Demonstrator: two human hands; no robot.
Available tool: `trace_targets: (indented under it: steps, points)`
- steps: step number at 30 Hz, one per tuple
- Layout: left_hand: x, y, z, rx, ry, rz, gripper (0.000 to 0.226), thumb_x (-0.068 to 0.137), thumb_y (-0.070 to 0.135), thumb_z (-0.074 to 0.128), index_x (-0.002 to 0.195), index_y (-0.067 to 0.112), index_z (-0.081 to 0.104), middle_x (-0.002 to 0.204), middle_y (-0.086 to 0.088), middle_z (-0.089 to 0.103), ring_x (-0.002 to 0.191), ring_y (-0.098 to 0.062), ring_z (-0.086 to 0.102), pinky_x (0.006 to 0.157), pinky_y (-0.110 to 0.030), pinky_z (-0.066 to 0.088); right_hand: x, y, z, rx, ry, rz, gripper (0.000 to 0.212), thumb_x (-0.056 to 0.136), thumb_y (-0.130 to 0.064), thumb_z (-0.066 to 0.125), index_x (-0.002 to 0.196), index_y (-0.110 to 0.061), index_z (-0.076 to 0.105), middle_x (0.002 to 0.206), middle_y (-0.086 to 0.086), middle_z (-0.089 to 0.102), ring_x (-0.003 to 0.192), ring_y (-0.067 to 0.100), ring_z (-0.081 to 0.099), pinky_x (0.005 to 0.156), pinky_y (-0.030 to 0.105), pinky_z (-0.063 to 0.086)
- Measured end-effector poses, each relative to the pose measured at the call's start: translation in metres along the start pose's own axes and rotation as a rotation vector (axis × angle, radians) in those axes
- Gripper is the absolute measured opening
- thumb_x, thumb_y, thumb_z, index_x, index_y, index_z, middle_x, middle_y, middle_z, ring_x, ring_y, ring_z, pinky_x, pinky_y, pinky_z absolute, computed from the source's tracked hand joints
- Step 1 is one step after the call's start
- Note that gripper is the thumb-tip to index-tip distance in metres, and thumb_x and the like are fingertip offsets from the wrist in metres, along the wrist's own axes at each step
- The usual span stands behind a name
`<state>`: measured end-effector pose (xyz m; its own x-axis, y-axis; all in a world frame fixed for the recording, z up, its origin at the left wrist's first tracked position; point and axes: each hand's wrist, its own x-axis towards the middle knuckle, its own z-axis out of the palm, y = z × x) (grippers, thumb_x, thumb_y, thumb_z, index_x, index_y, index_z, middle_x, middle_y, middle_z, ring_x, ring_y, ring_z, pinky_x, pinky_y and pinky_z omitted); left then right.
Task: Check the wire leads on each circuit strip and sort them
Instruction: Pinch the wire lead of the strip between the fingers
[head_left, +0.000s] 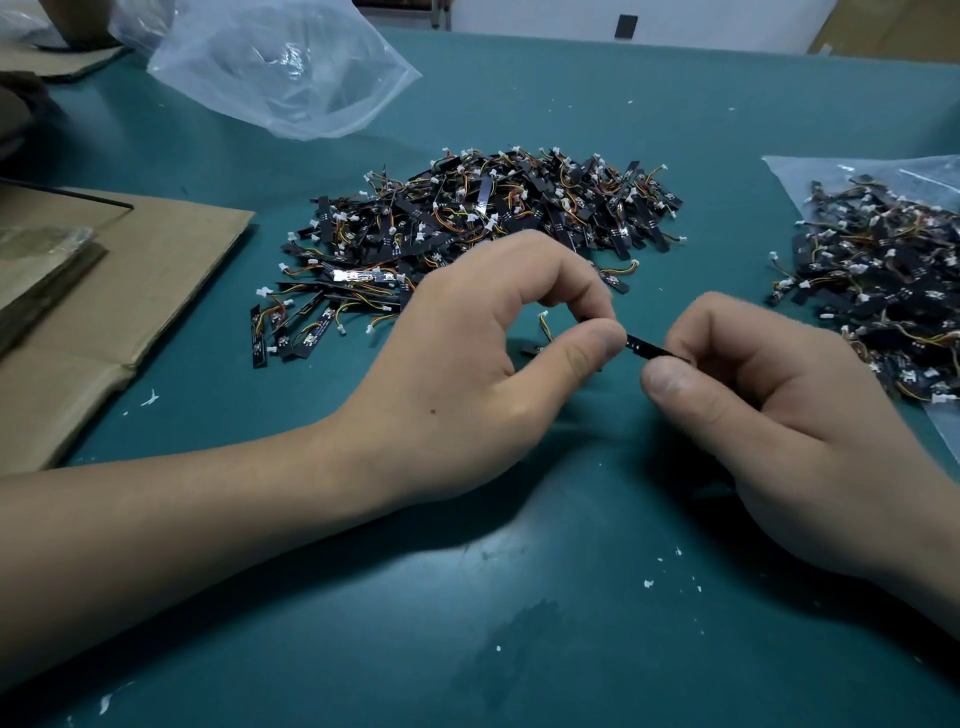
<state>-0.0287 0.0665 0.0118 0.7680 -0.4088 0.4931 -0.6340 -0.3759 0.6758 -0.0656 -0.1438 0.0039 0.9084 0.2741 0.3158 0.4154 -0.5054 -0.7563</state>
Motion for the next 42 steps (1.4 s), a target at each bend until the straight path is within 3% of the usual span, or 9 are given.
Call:
trace_targets:
  steps: [6,10,12,16,21,25,29,35,42]
  points:
    - [-0.001,0.000,0.002,0.014,0.026,-0.054,0.026,0.095,0.026,0.065,0.120,0.020,0.063,0.111,0.013,0.066,0.100,-0.006,0.059,0.086,-0.012,0.038,0.002,0.001,-0.001,0.082,-0.076,-0.001,0.046,0.096,-0.042,0.055,0.064,-0.009,0.052,0.052,-0.003,0.034,0.049,0.003,0.031,0.047,0.015,0.026]
    - [-0.001,-0.004,0.004,0.061,-0.023,-0.160,0.034,0.091,0.025,0.059,0.125,0.026,0.056,0.102,0.018,0.062,0.086,-0.010,0.055,0.077,-0.018,0.042,0.014,0.011,-0.010,0.625,0.273,0.140,0.013,0.100,-0.023,0.056,0.096,-0.026,0.068,0.055,-0.005,0.043,0.044,0.008,0.030,0.045,0.018,0.022]
    - [-0.002,-0.006,0.006,0.165,-0.099,-0.190,0.042,0.085,0.020,0.052,0.126,0.028,0.056,0.107,0.019,0.060,0.092,-0.001,0.050,0.082,-0.018,0.041,0.017,0.015,-0.013,0.675,0.305,0.181,0.020,0.099,-0.020,0.054,0.112,-0.029,0.066,0.060,-0.003,0.049,0.043,0.007,0.031,0.046,0.019,0.023]
    - [-0.003,-0.006,0.009,0.325,-0.184,-0.171,0.051,0.084,0.014,0.046,0.132,0.028,0.049,0.106,0.018,0.060,0.097,-0.011,0.047,0.094,-0.036,0.044,0.011,0.011,-0.005,0.520,0.178,0.169,0.018,0.093,-0.016,0.060,0.103,-0.024,0.072,0.059,-0.002,0.054,0.045,0.007,0.039,0.044,0.013,0.033]
    - [-0.003,-0.010,0.012,0.302,-0.160,-0.113,0.048,0.090,0.010,0.054,0.133,0.029,0.046,0.096,0.018,0.059,0.088,-0.015,0.049,0.086,-0.045,0.048,0.008,0.007,-0.001,0.355,0.142,0.158,0.011,0.089,-0.019,0.066,0.095,-0.024,0.073,0.060,0.002,0.057,0.046,0.004,0.045,0.047,0.012,0.035]
    - [-0.004,-0.011,0.011,0.247,-0.127,-0.045,0.049,0.093,0.010,0.062,0.137,0.027,0.049,0.097,0.021,0.058,0.085,-0.002,0.046,0.081,-0.034,0.046,0.006,0.005,-0.001,0.254,0.068,0.175,0.020,0.087,-0.029,0.069,0.106,-0.025,0.073,0.067,0.008,0.062,0.050,0.006,0.046,0.049,0.015,0.038]
    - [-0.004,-0.011,0.009,0.225,-0.085,0.063,0.048,0.093,0.008,0.065,0.139,0.018,0.055,0.099,0.024,0.055,0.086,0.008,0.044,0.084,-0.014,0.036,0.005,0.002,0.001,0.102,-0.002,0.116,0.012,0.090,-0.034,0.067,0.094,-0.027,0.076,0.065,0.002,0.066,0.049,0.002,0.048,0.049,0.012,0.038]
    - [-0.004,-0.008,0.005,0.202,-0.065,0.138,0.038,0.093,0.013,0.068,0.131,0.013,0.061,0.104,0.011,0.060,0.091,0.012,0.045,0.088,-0.008,0.033,0.005,0.003,0.000,0.013,0.042,0.076,0.020,0.096,-0.038,0.061,0.082,-0.026,0.069,0.062,-0.005,0.064,0.046,0.005,0.049,0.047,0.014,0.037]
    - [0.002,-0.008,0.002,-0.127,-0.278,-0.208,0.023,0.093,0.036,0.066,0.082,0.016,0.072,0.063,0.000,0.063,0.052,-0.004,0.044,0.050,-0.019,0.035,0.005,0.004,0.001,0.142,0.096,0.078,0.026,0.095,-0.046,0.056,0.088,-0.024,0.066,0.067,0.004,0.064,0.045,0.011,0.046,0.044,0.026,0.039]
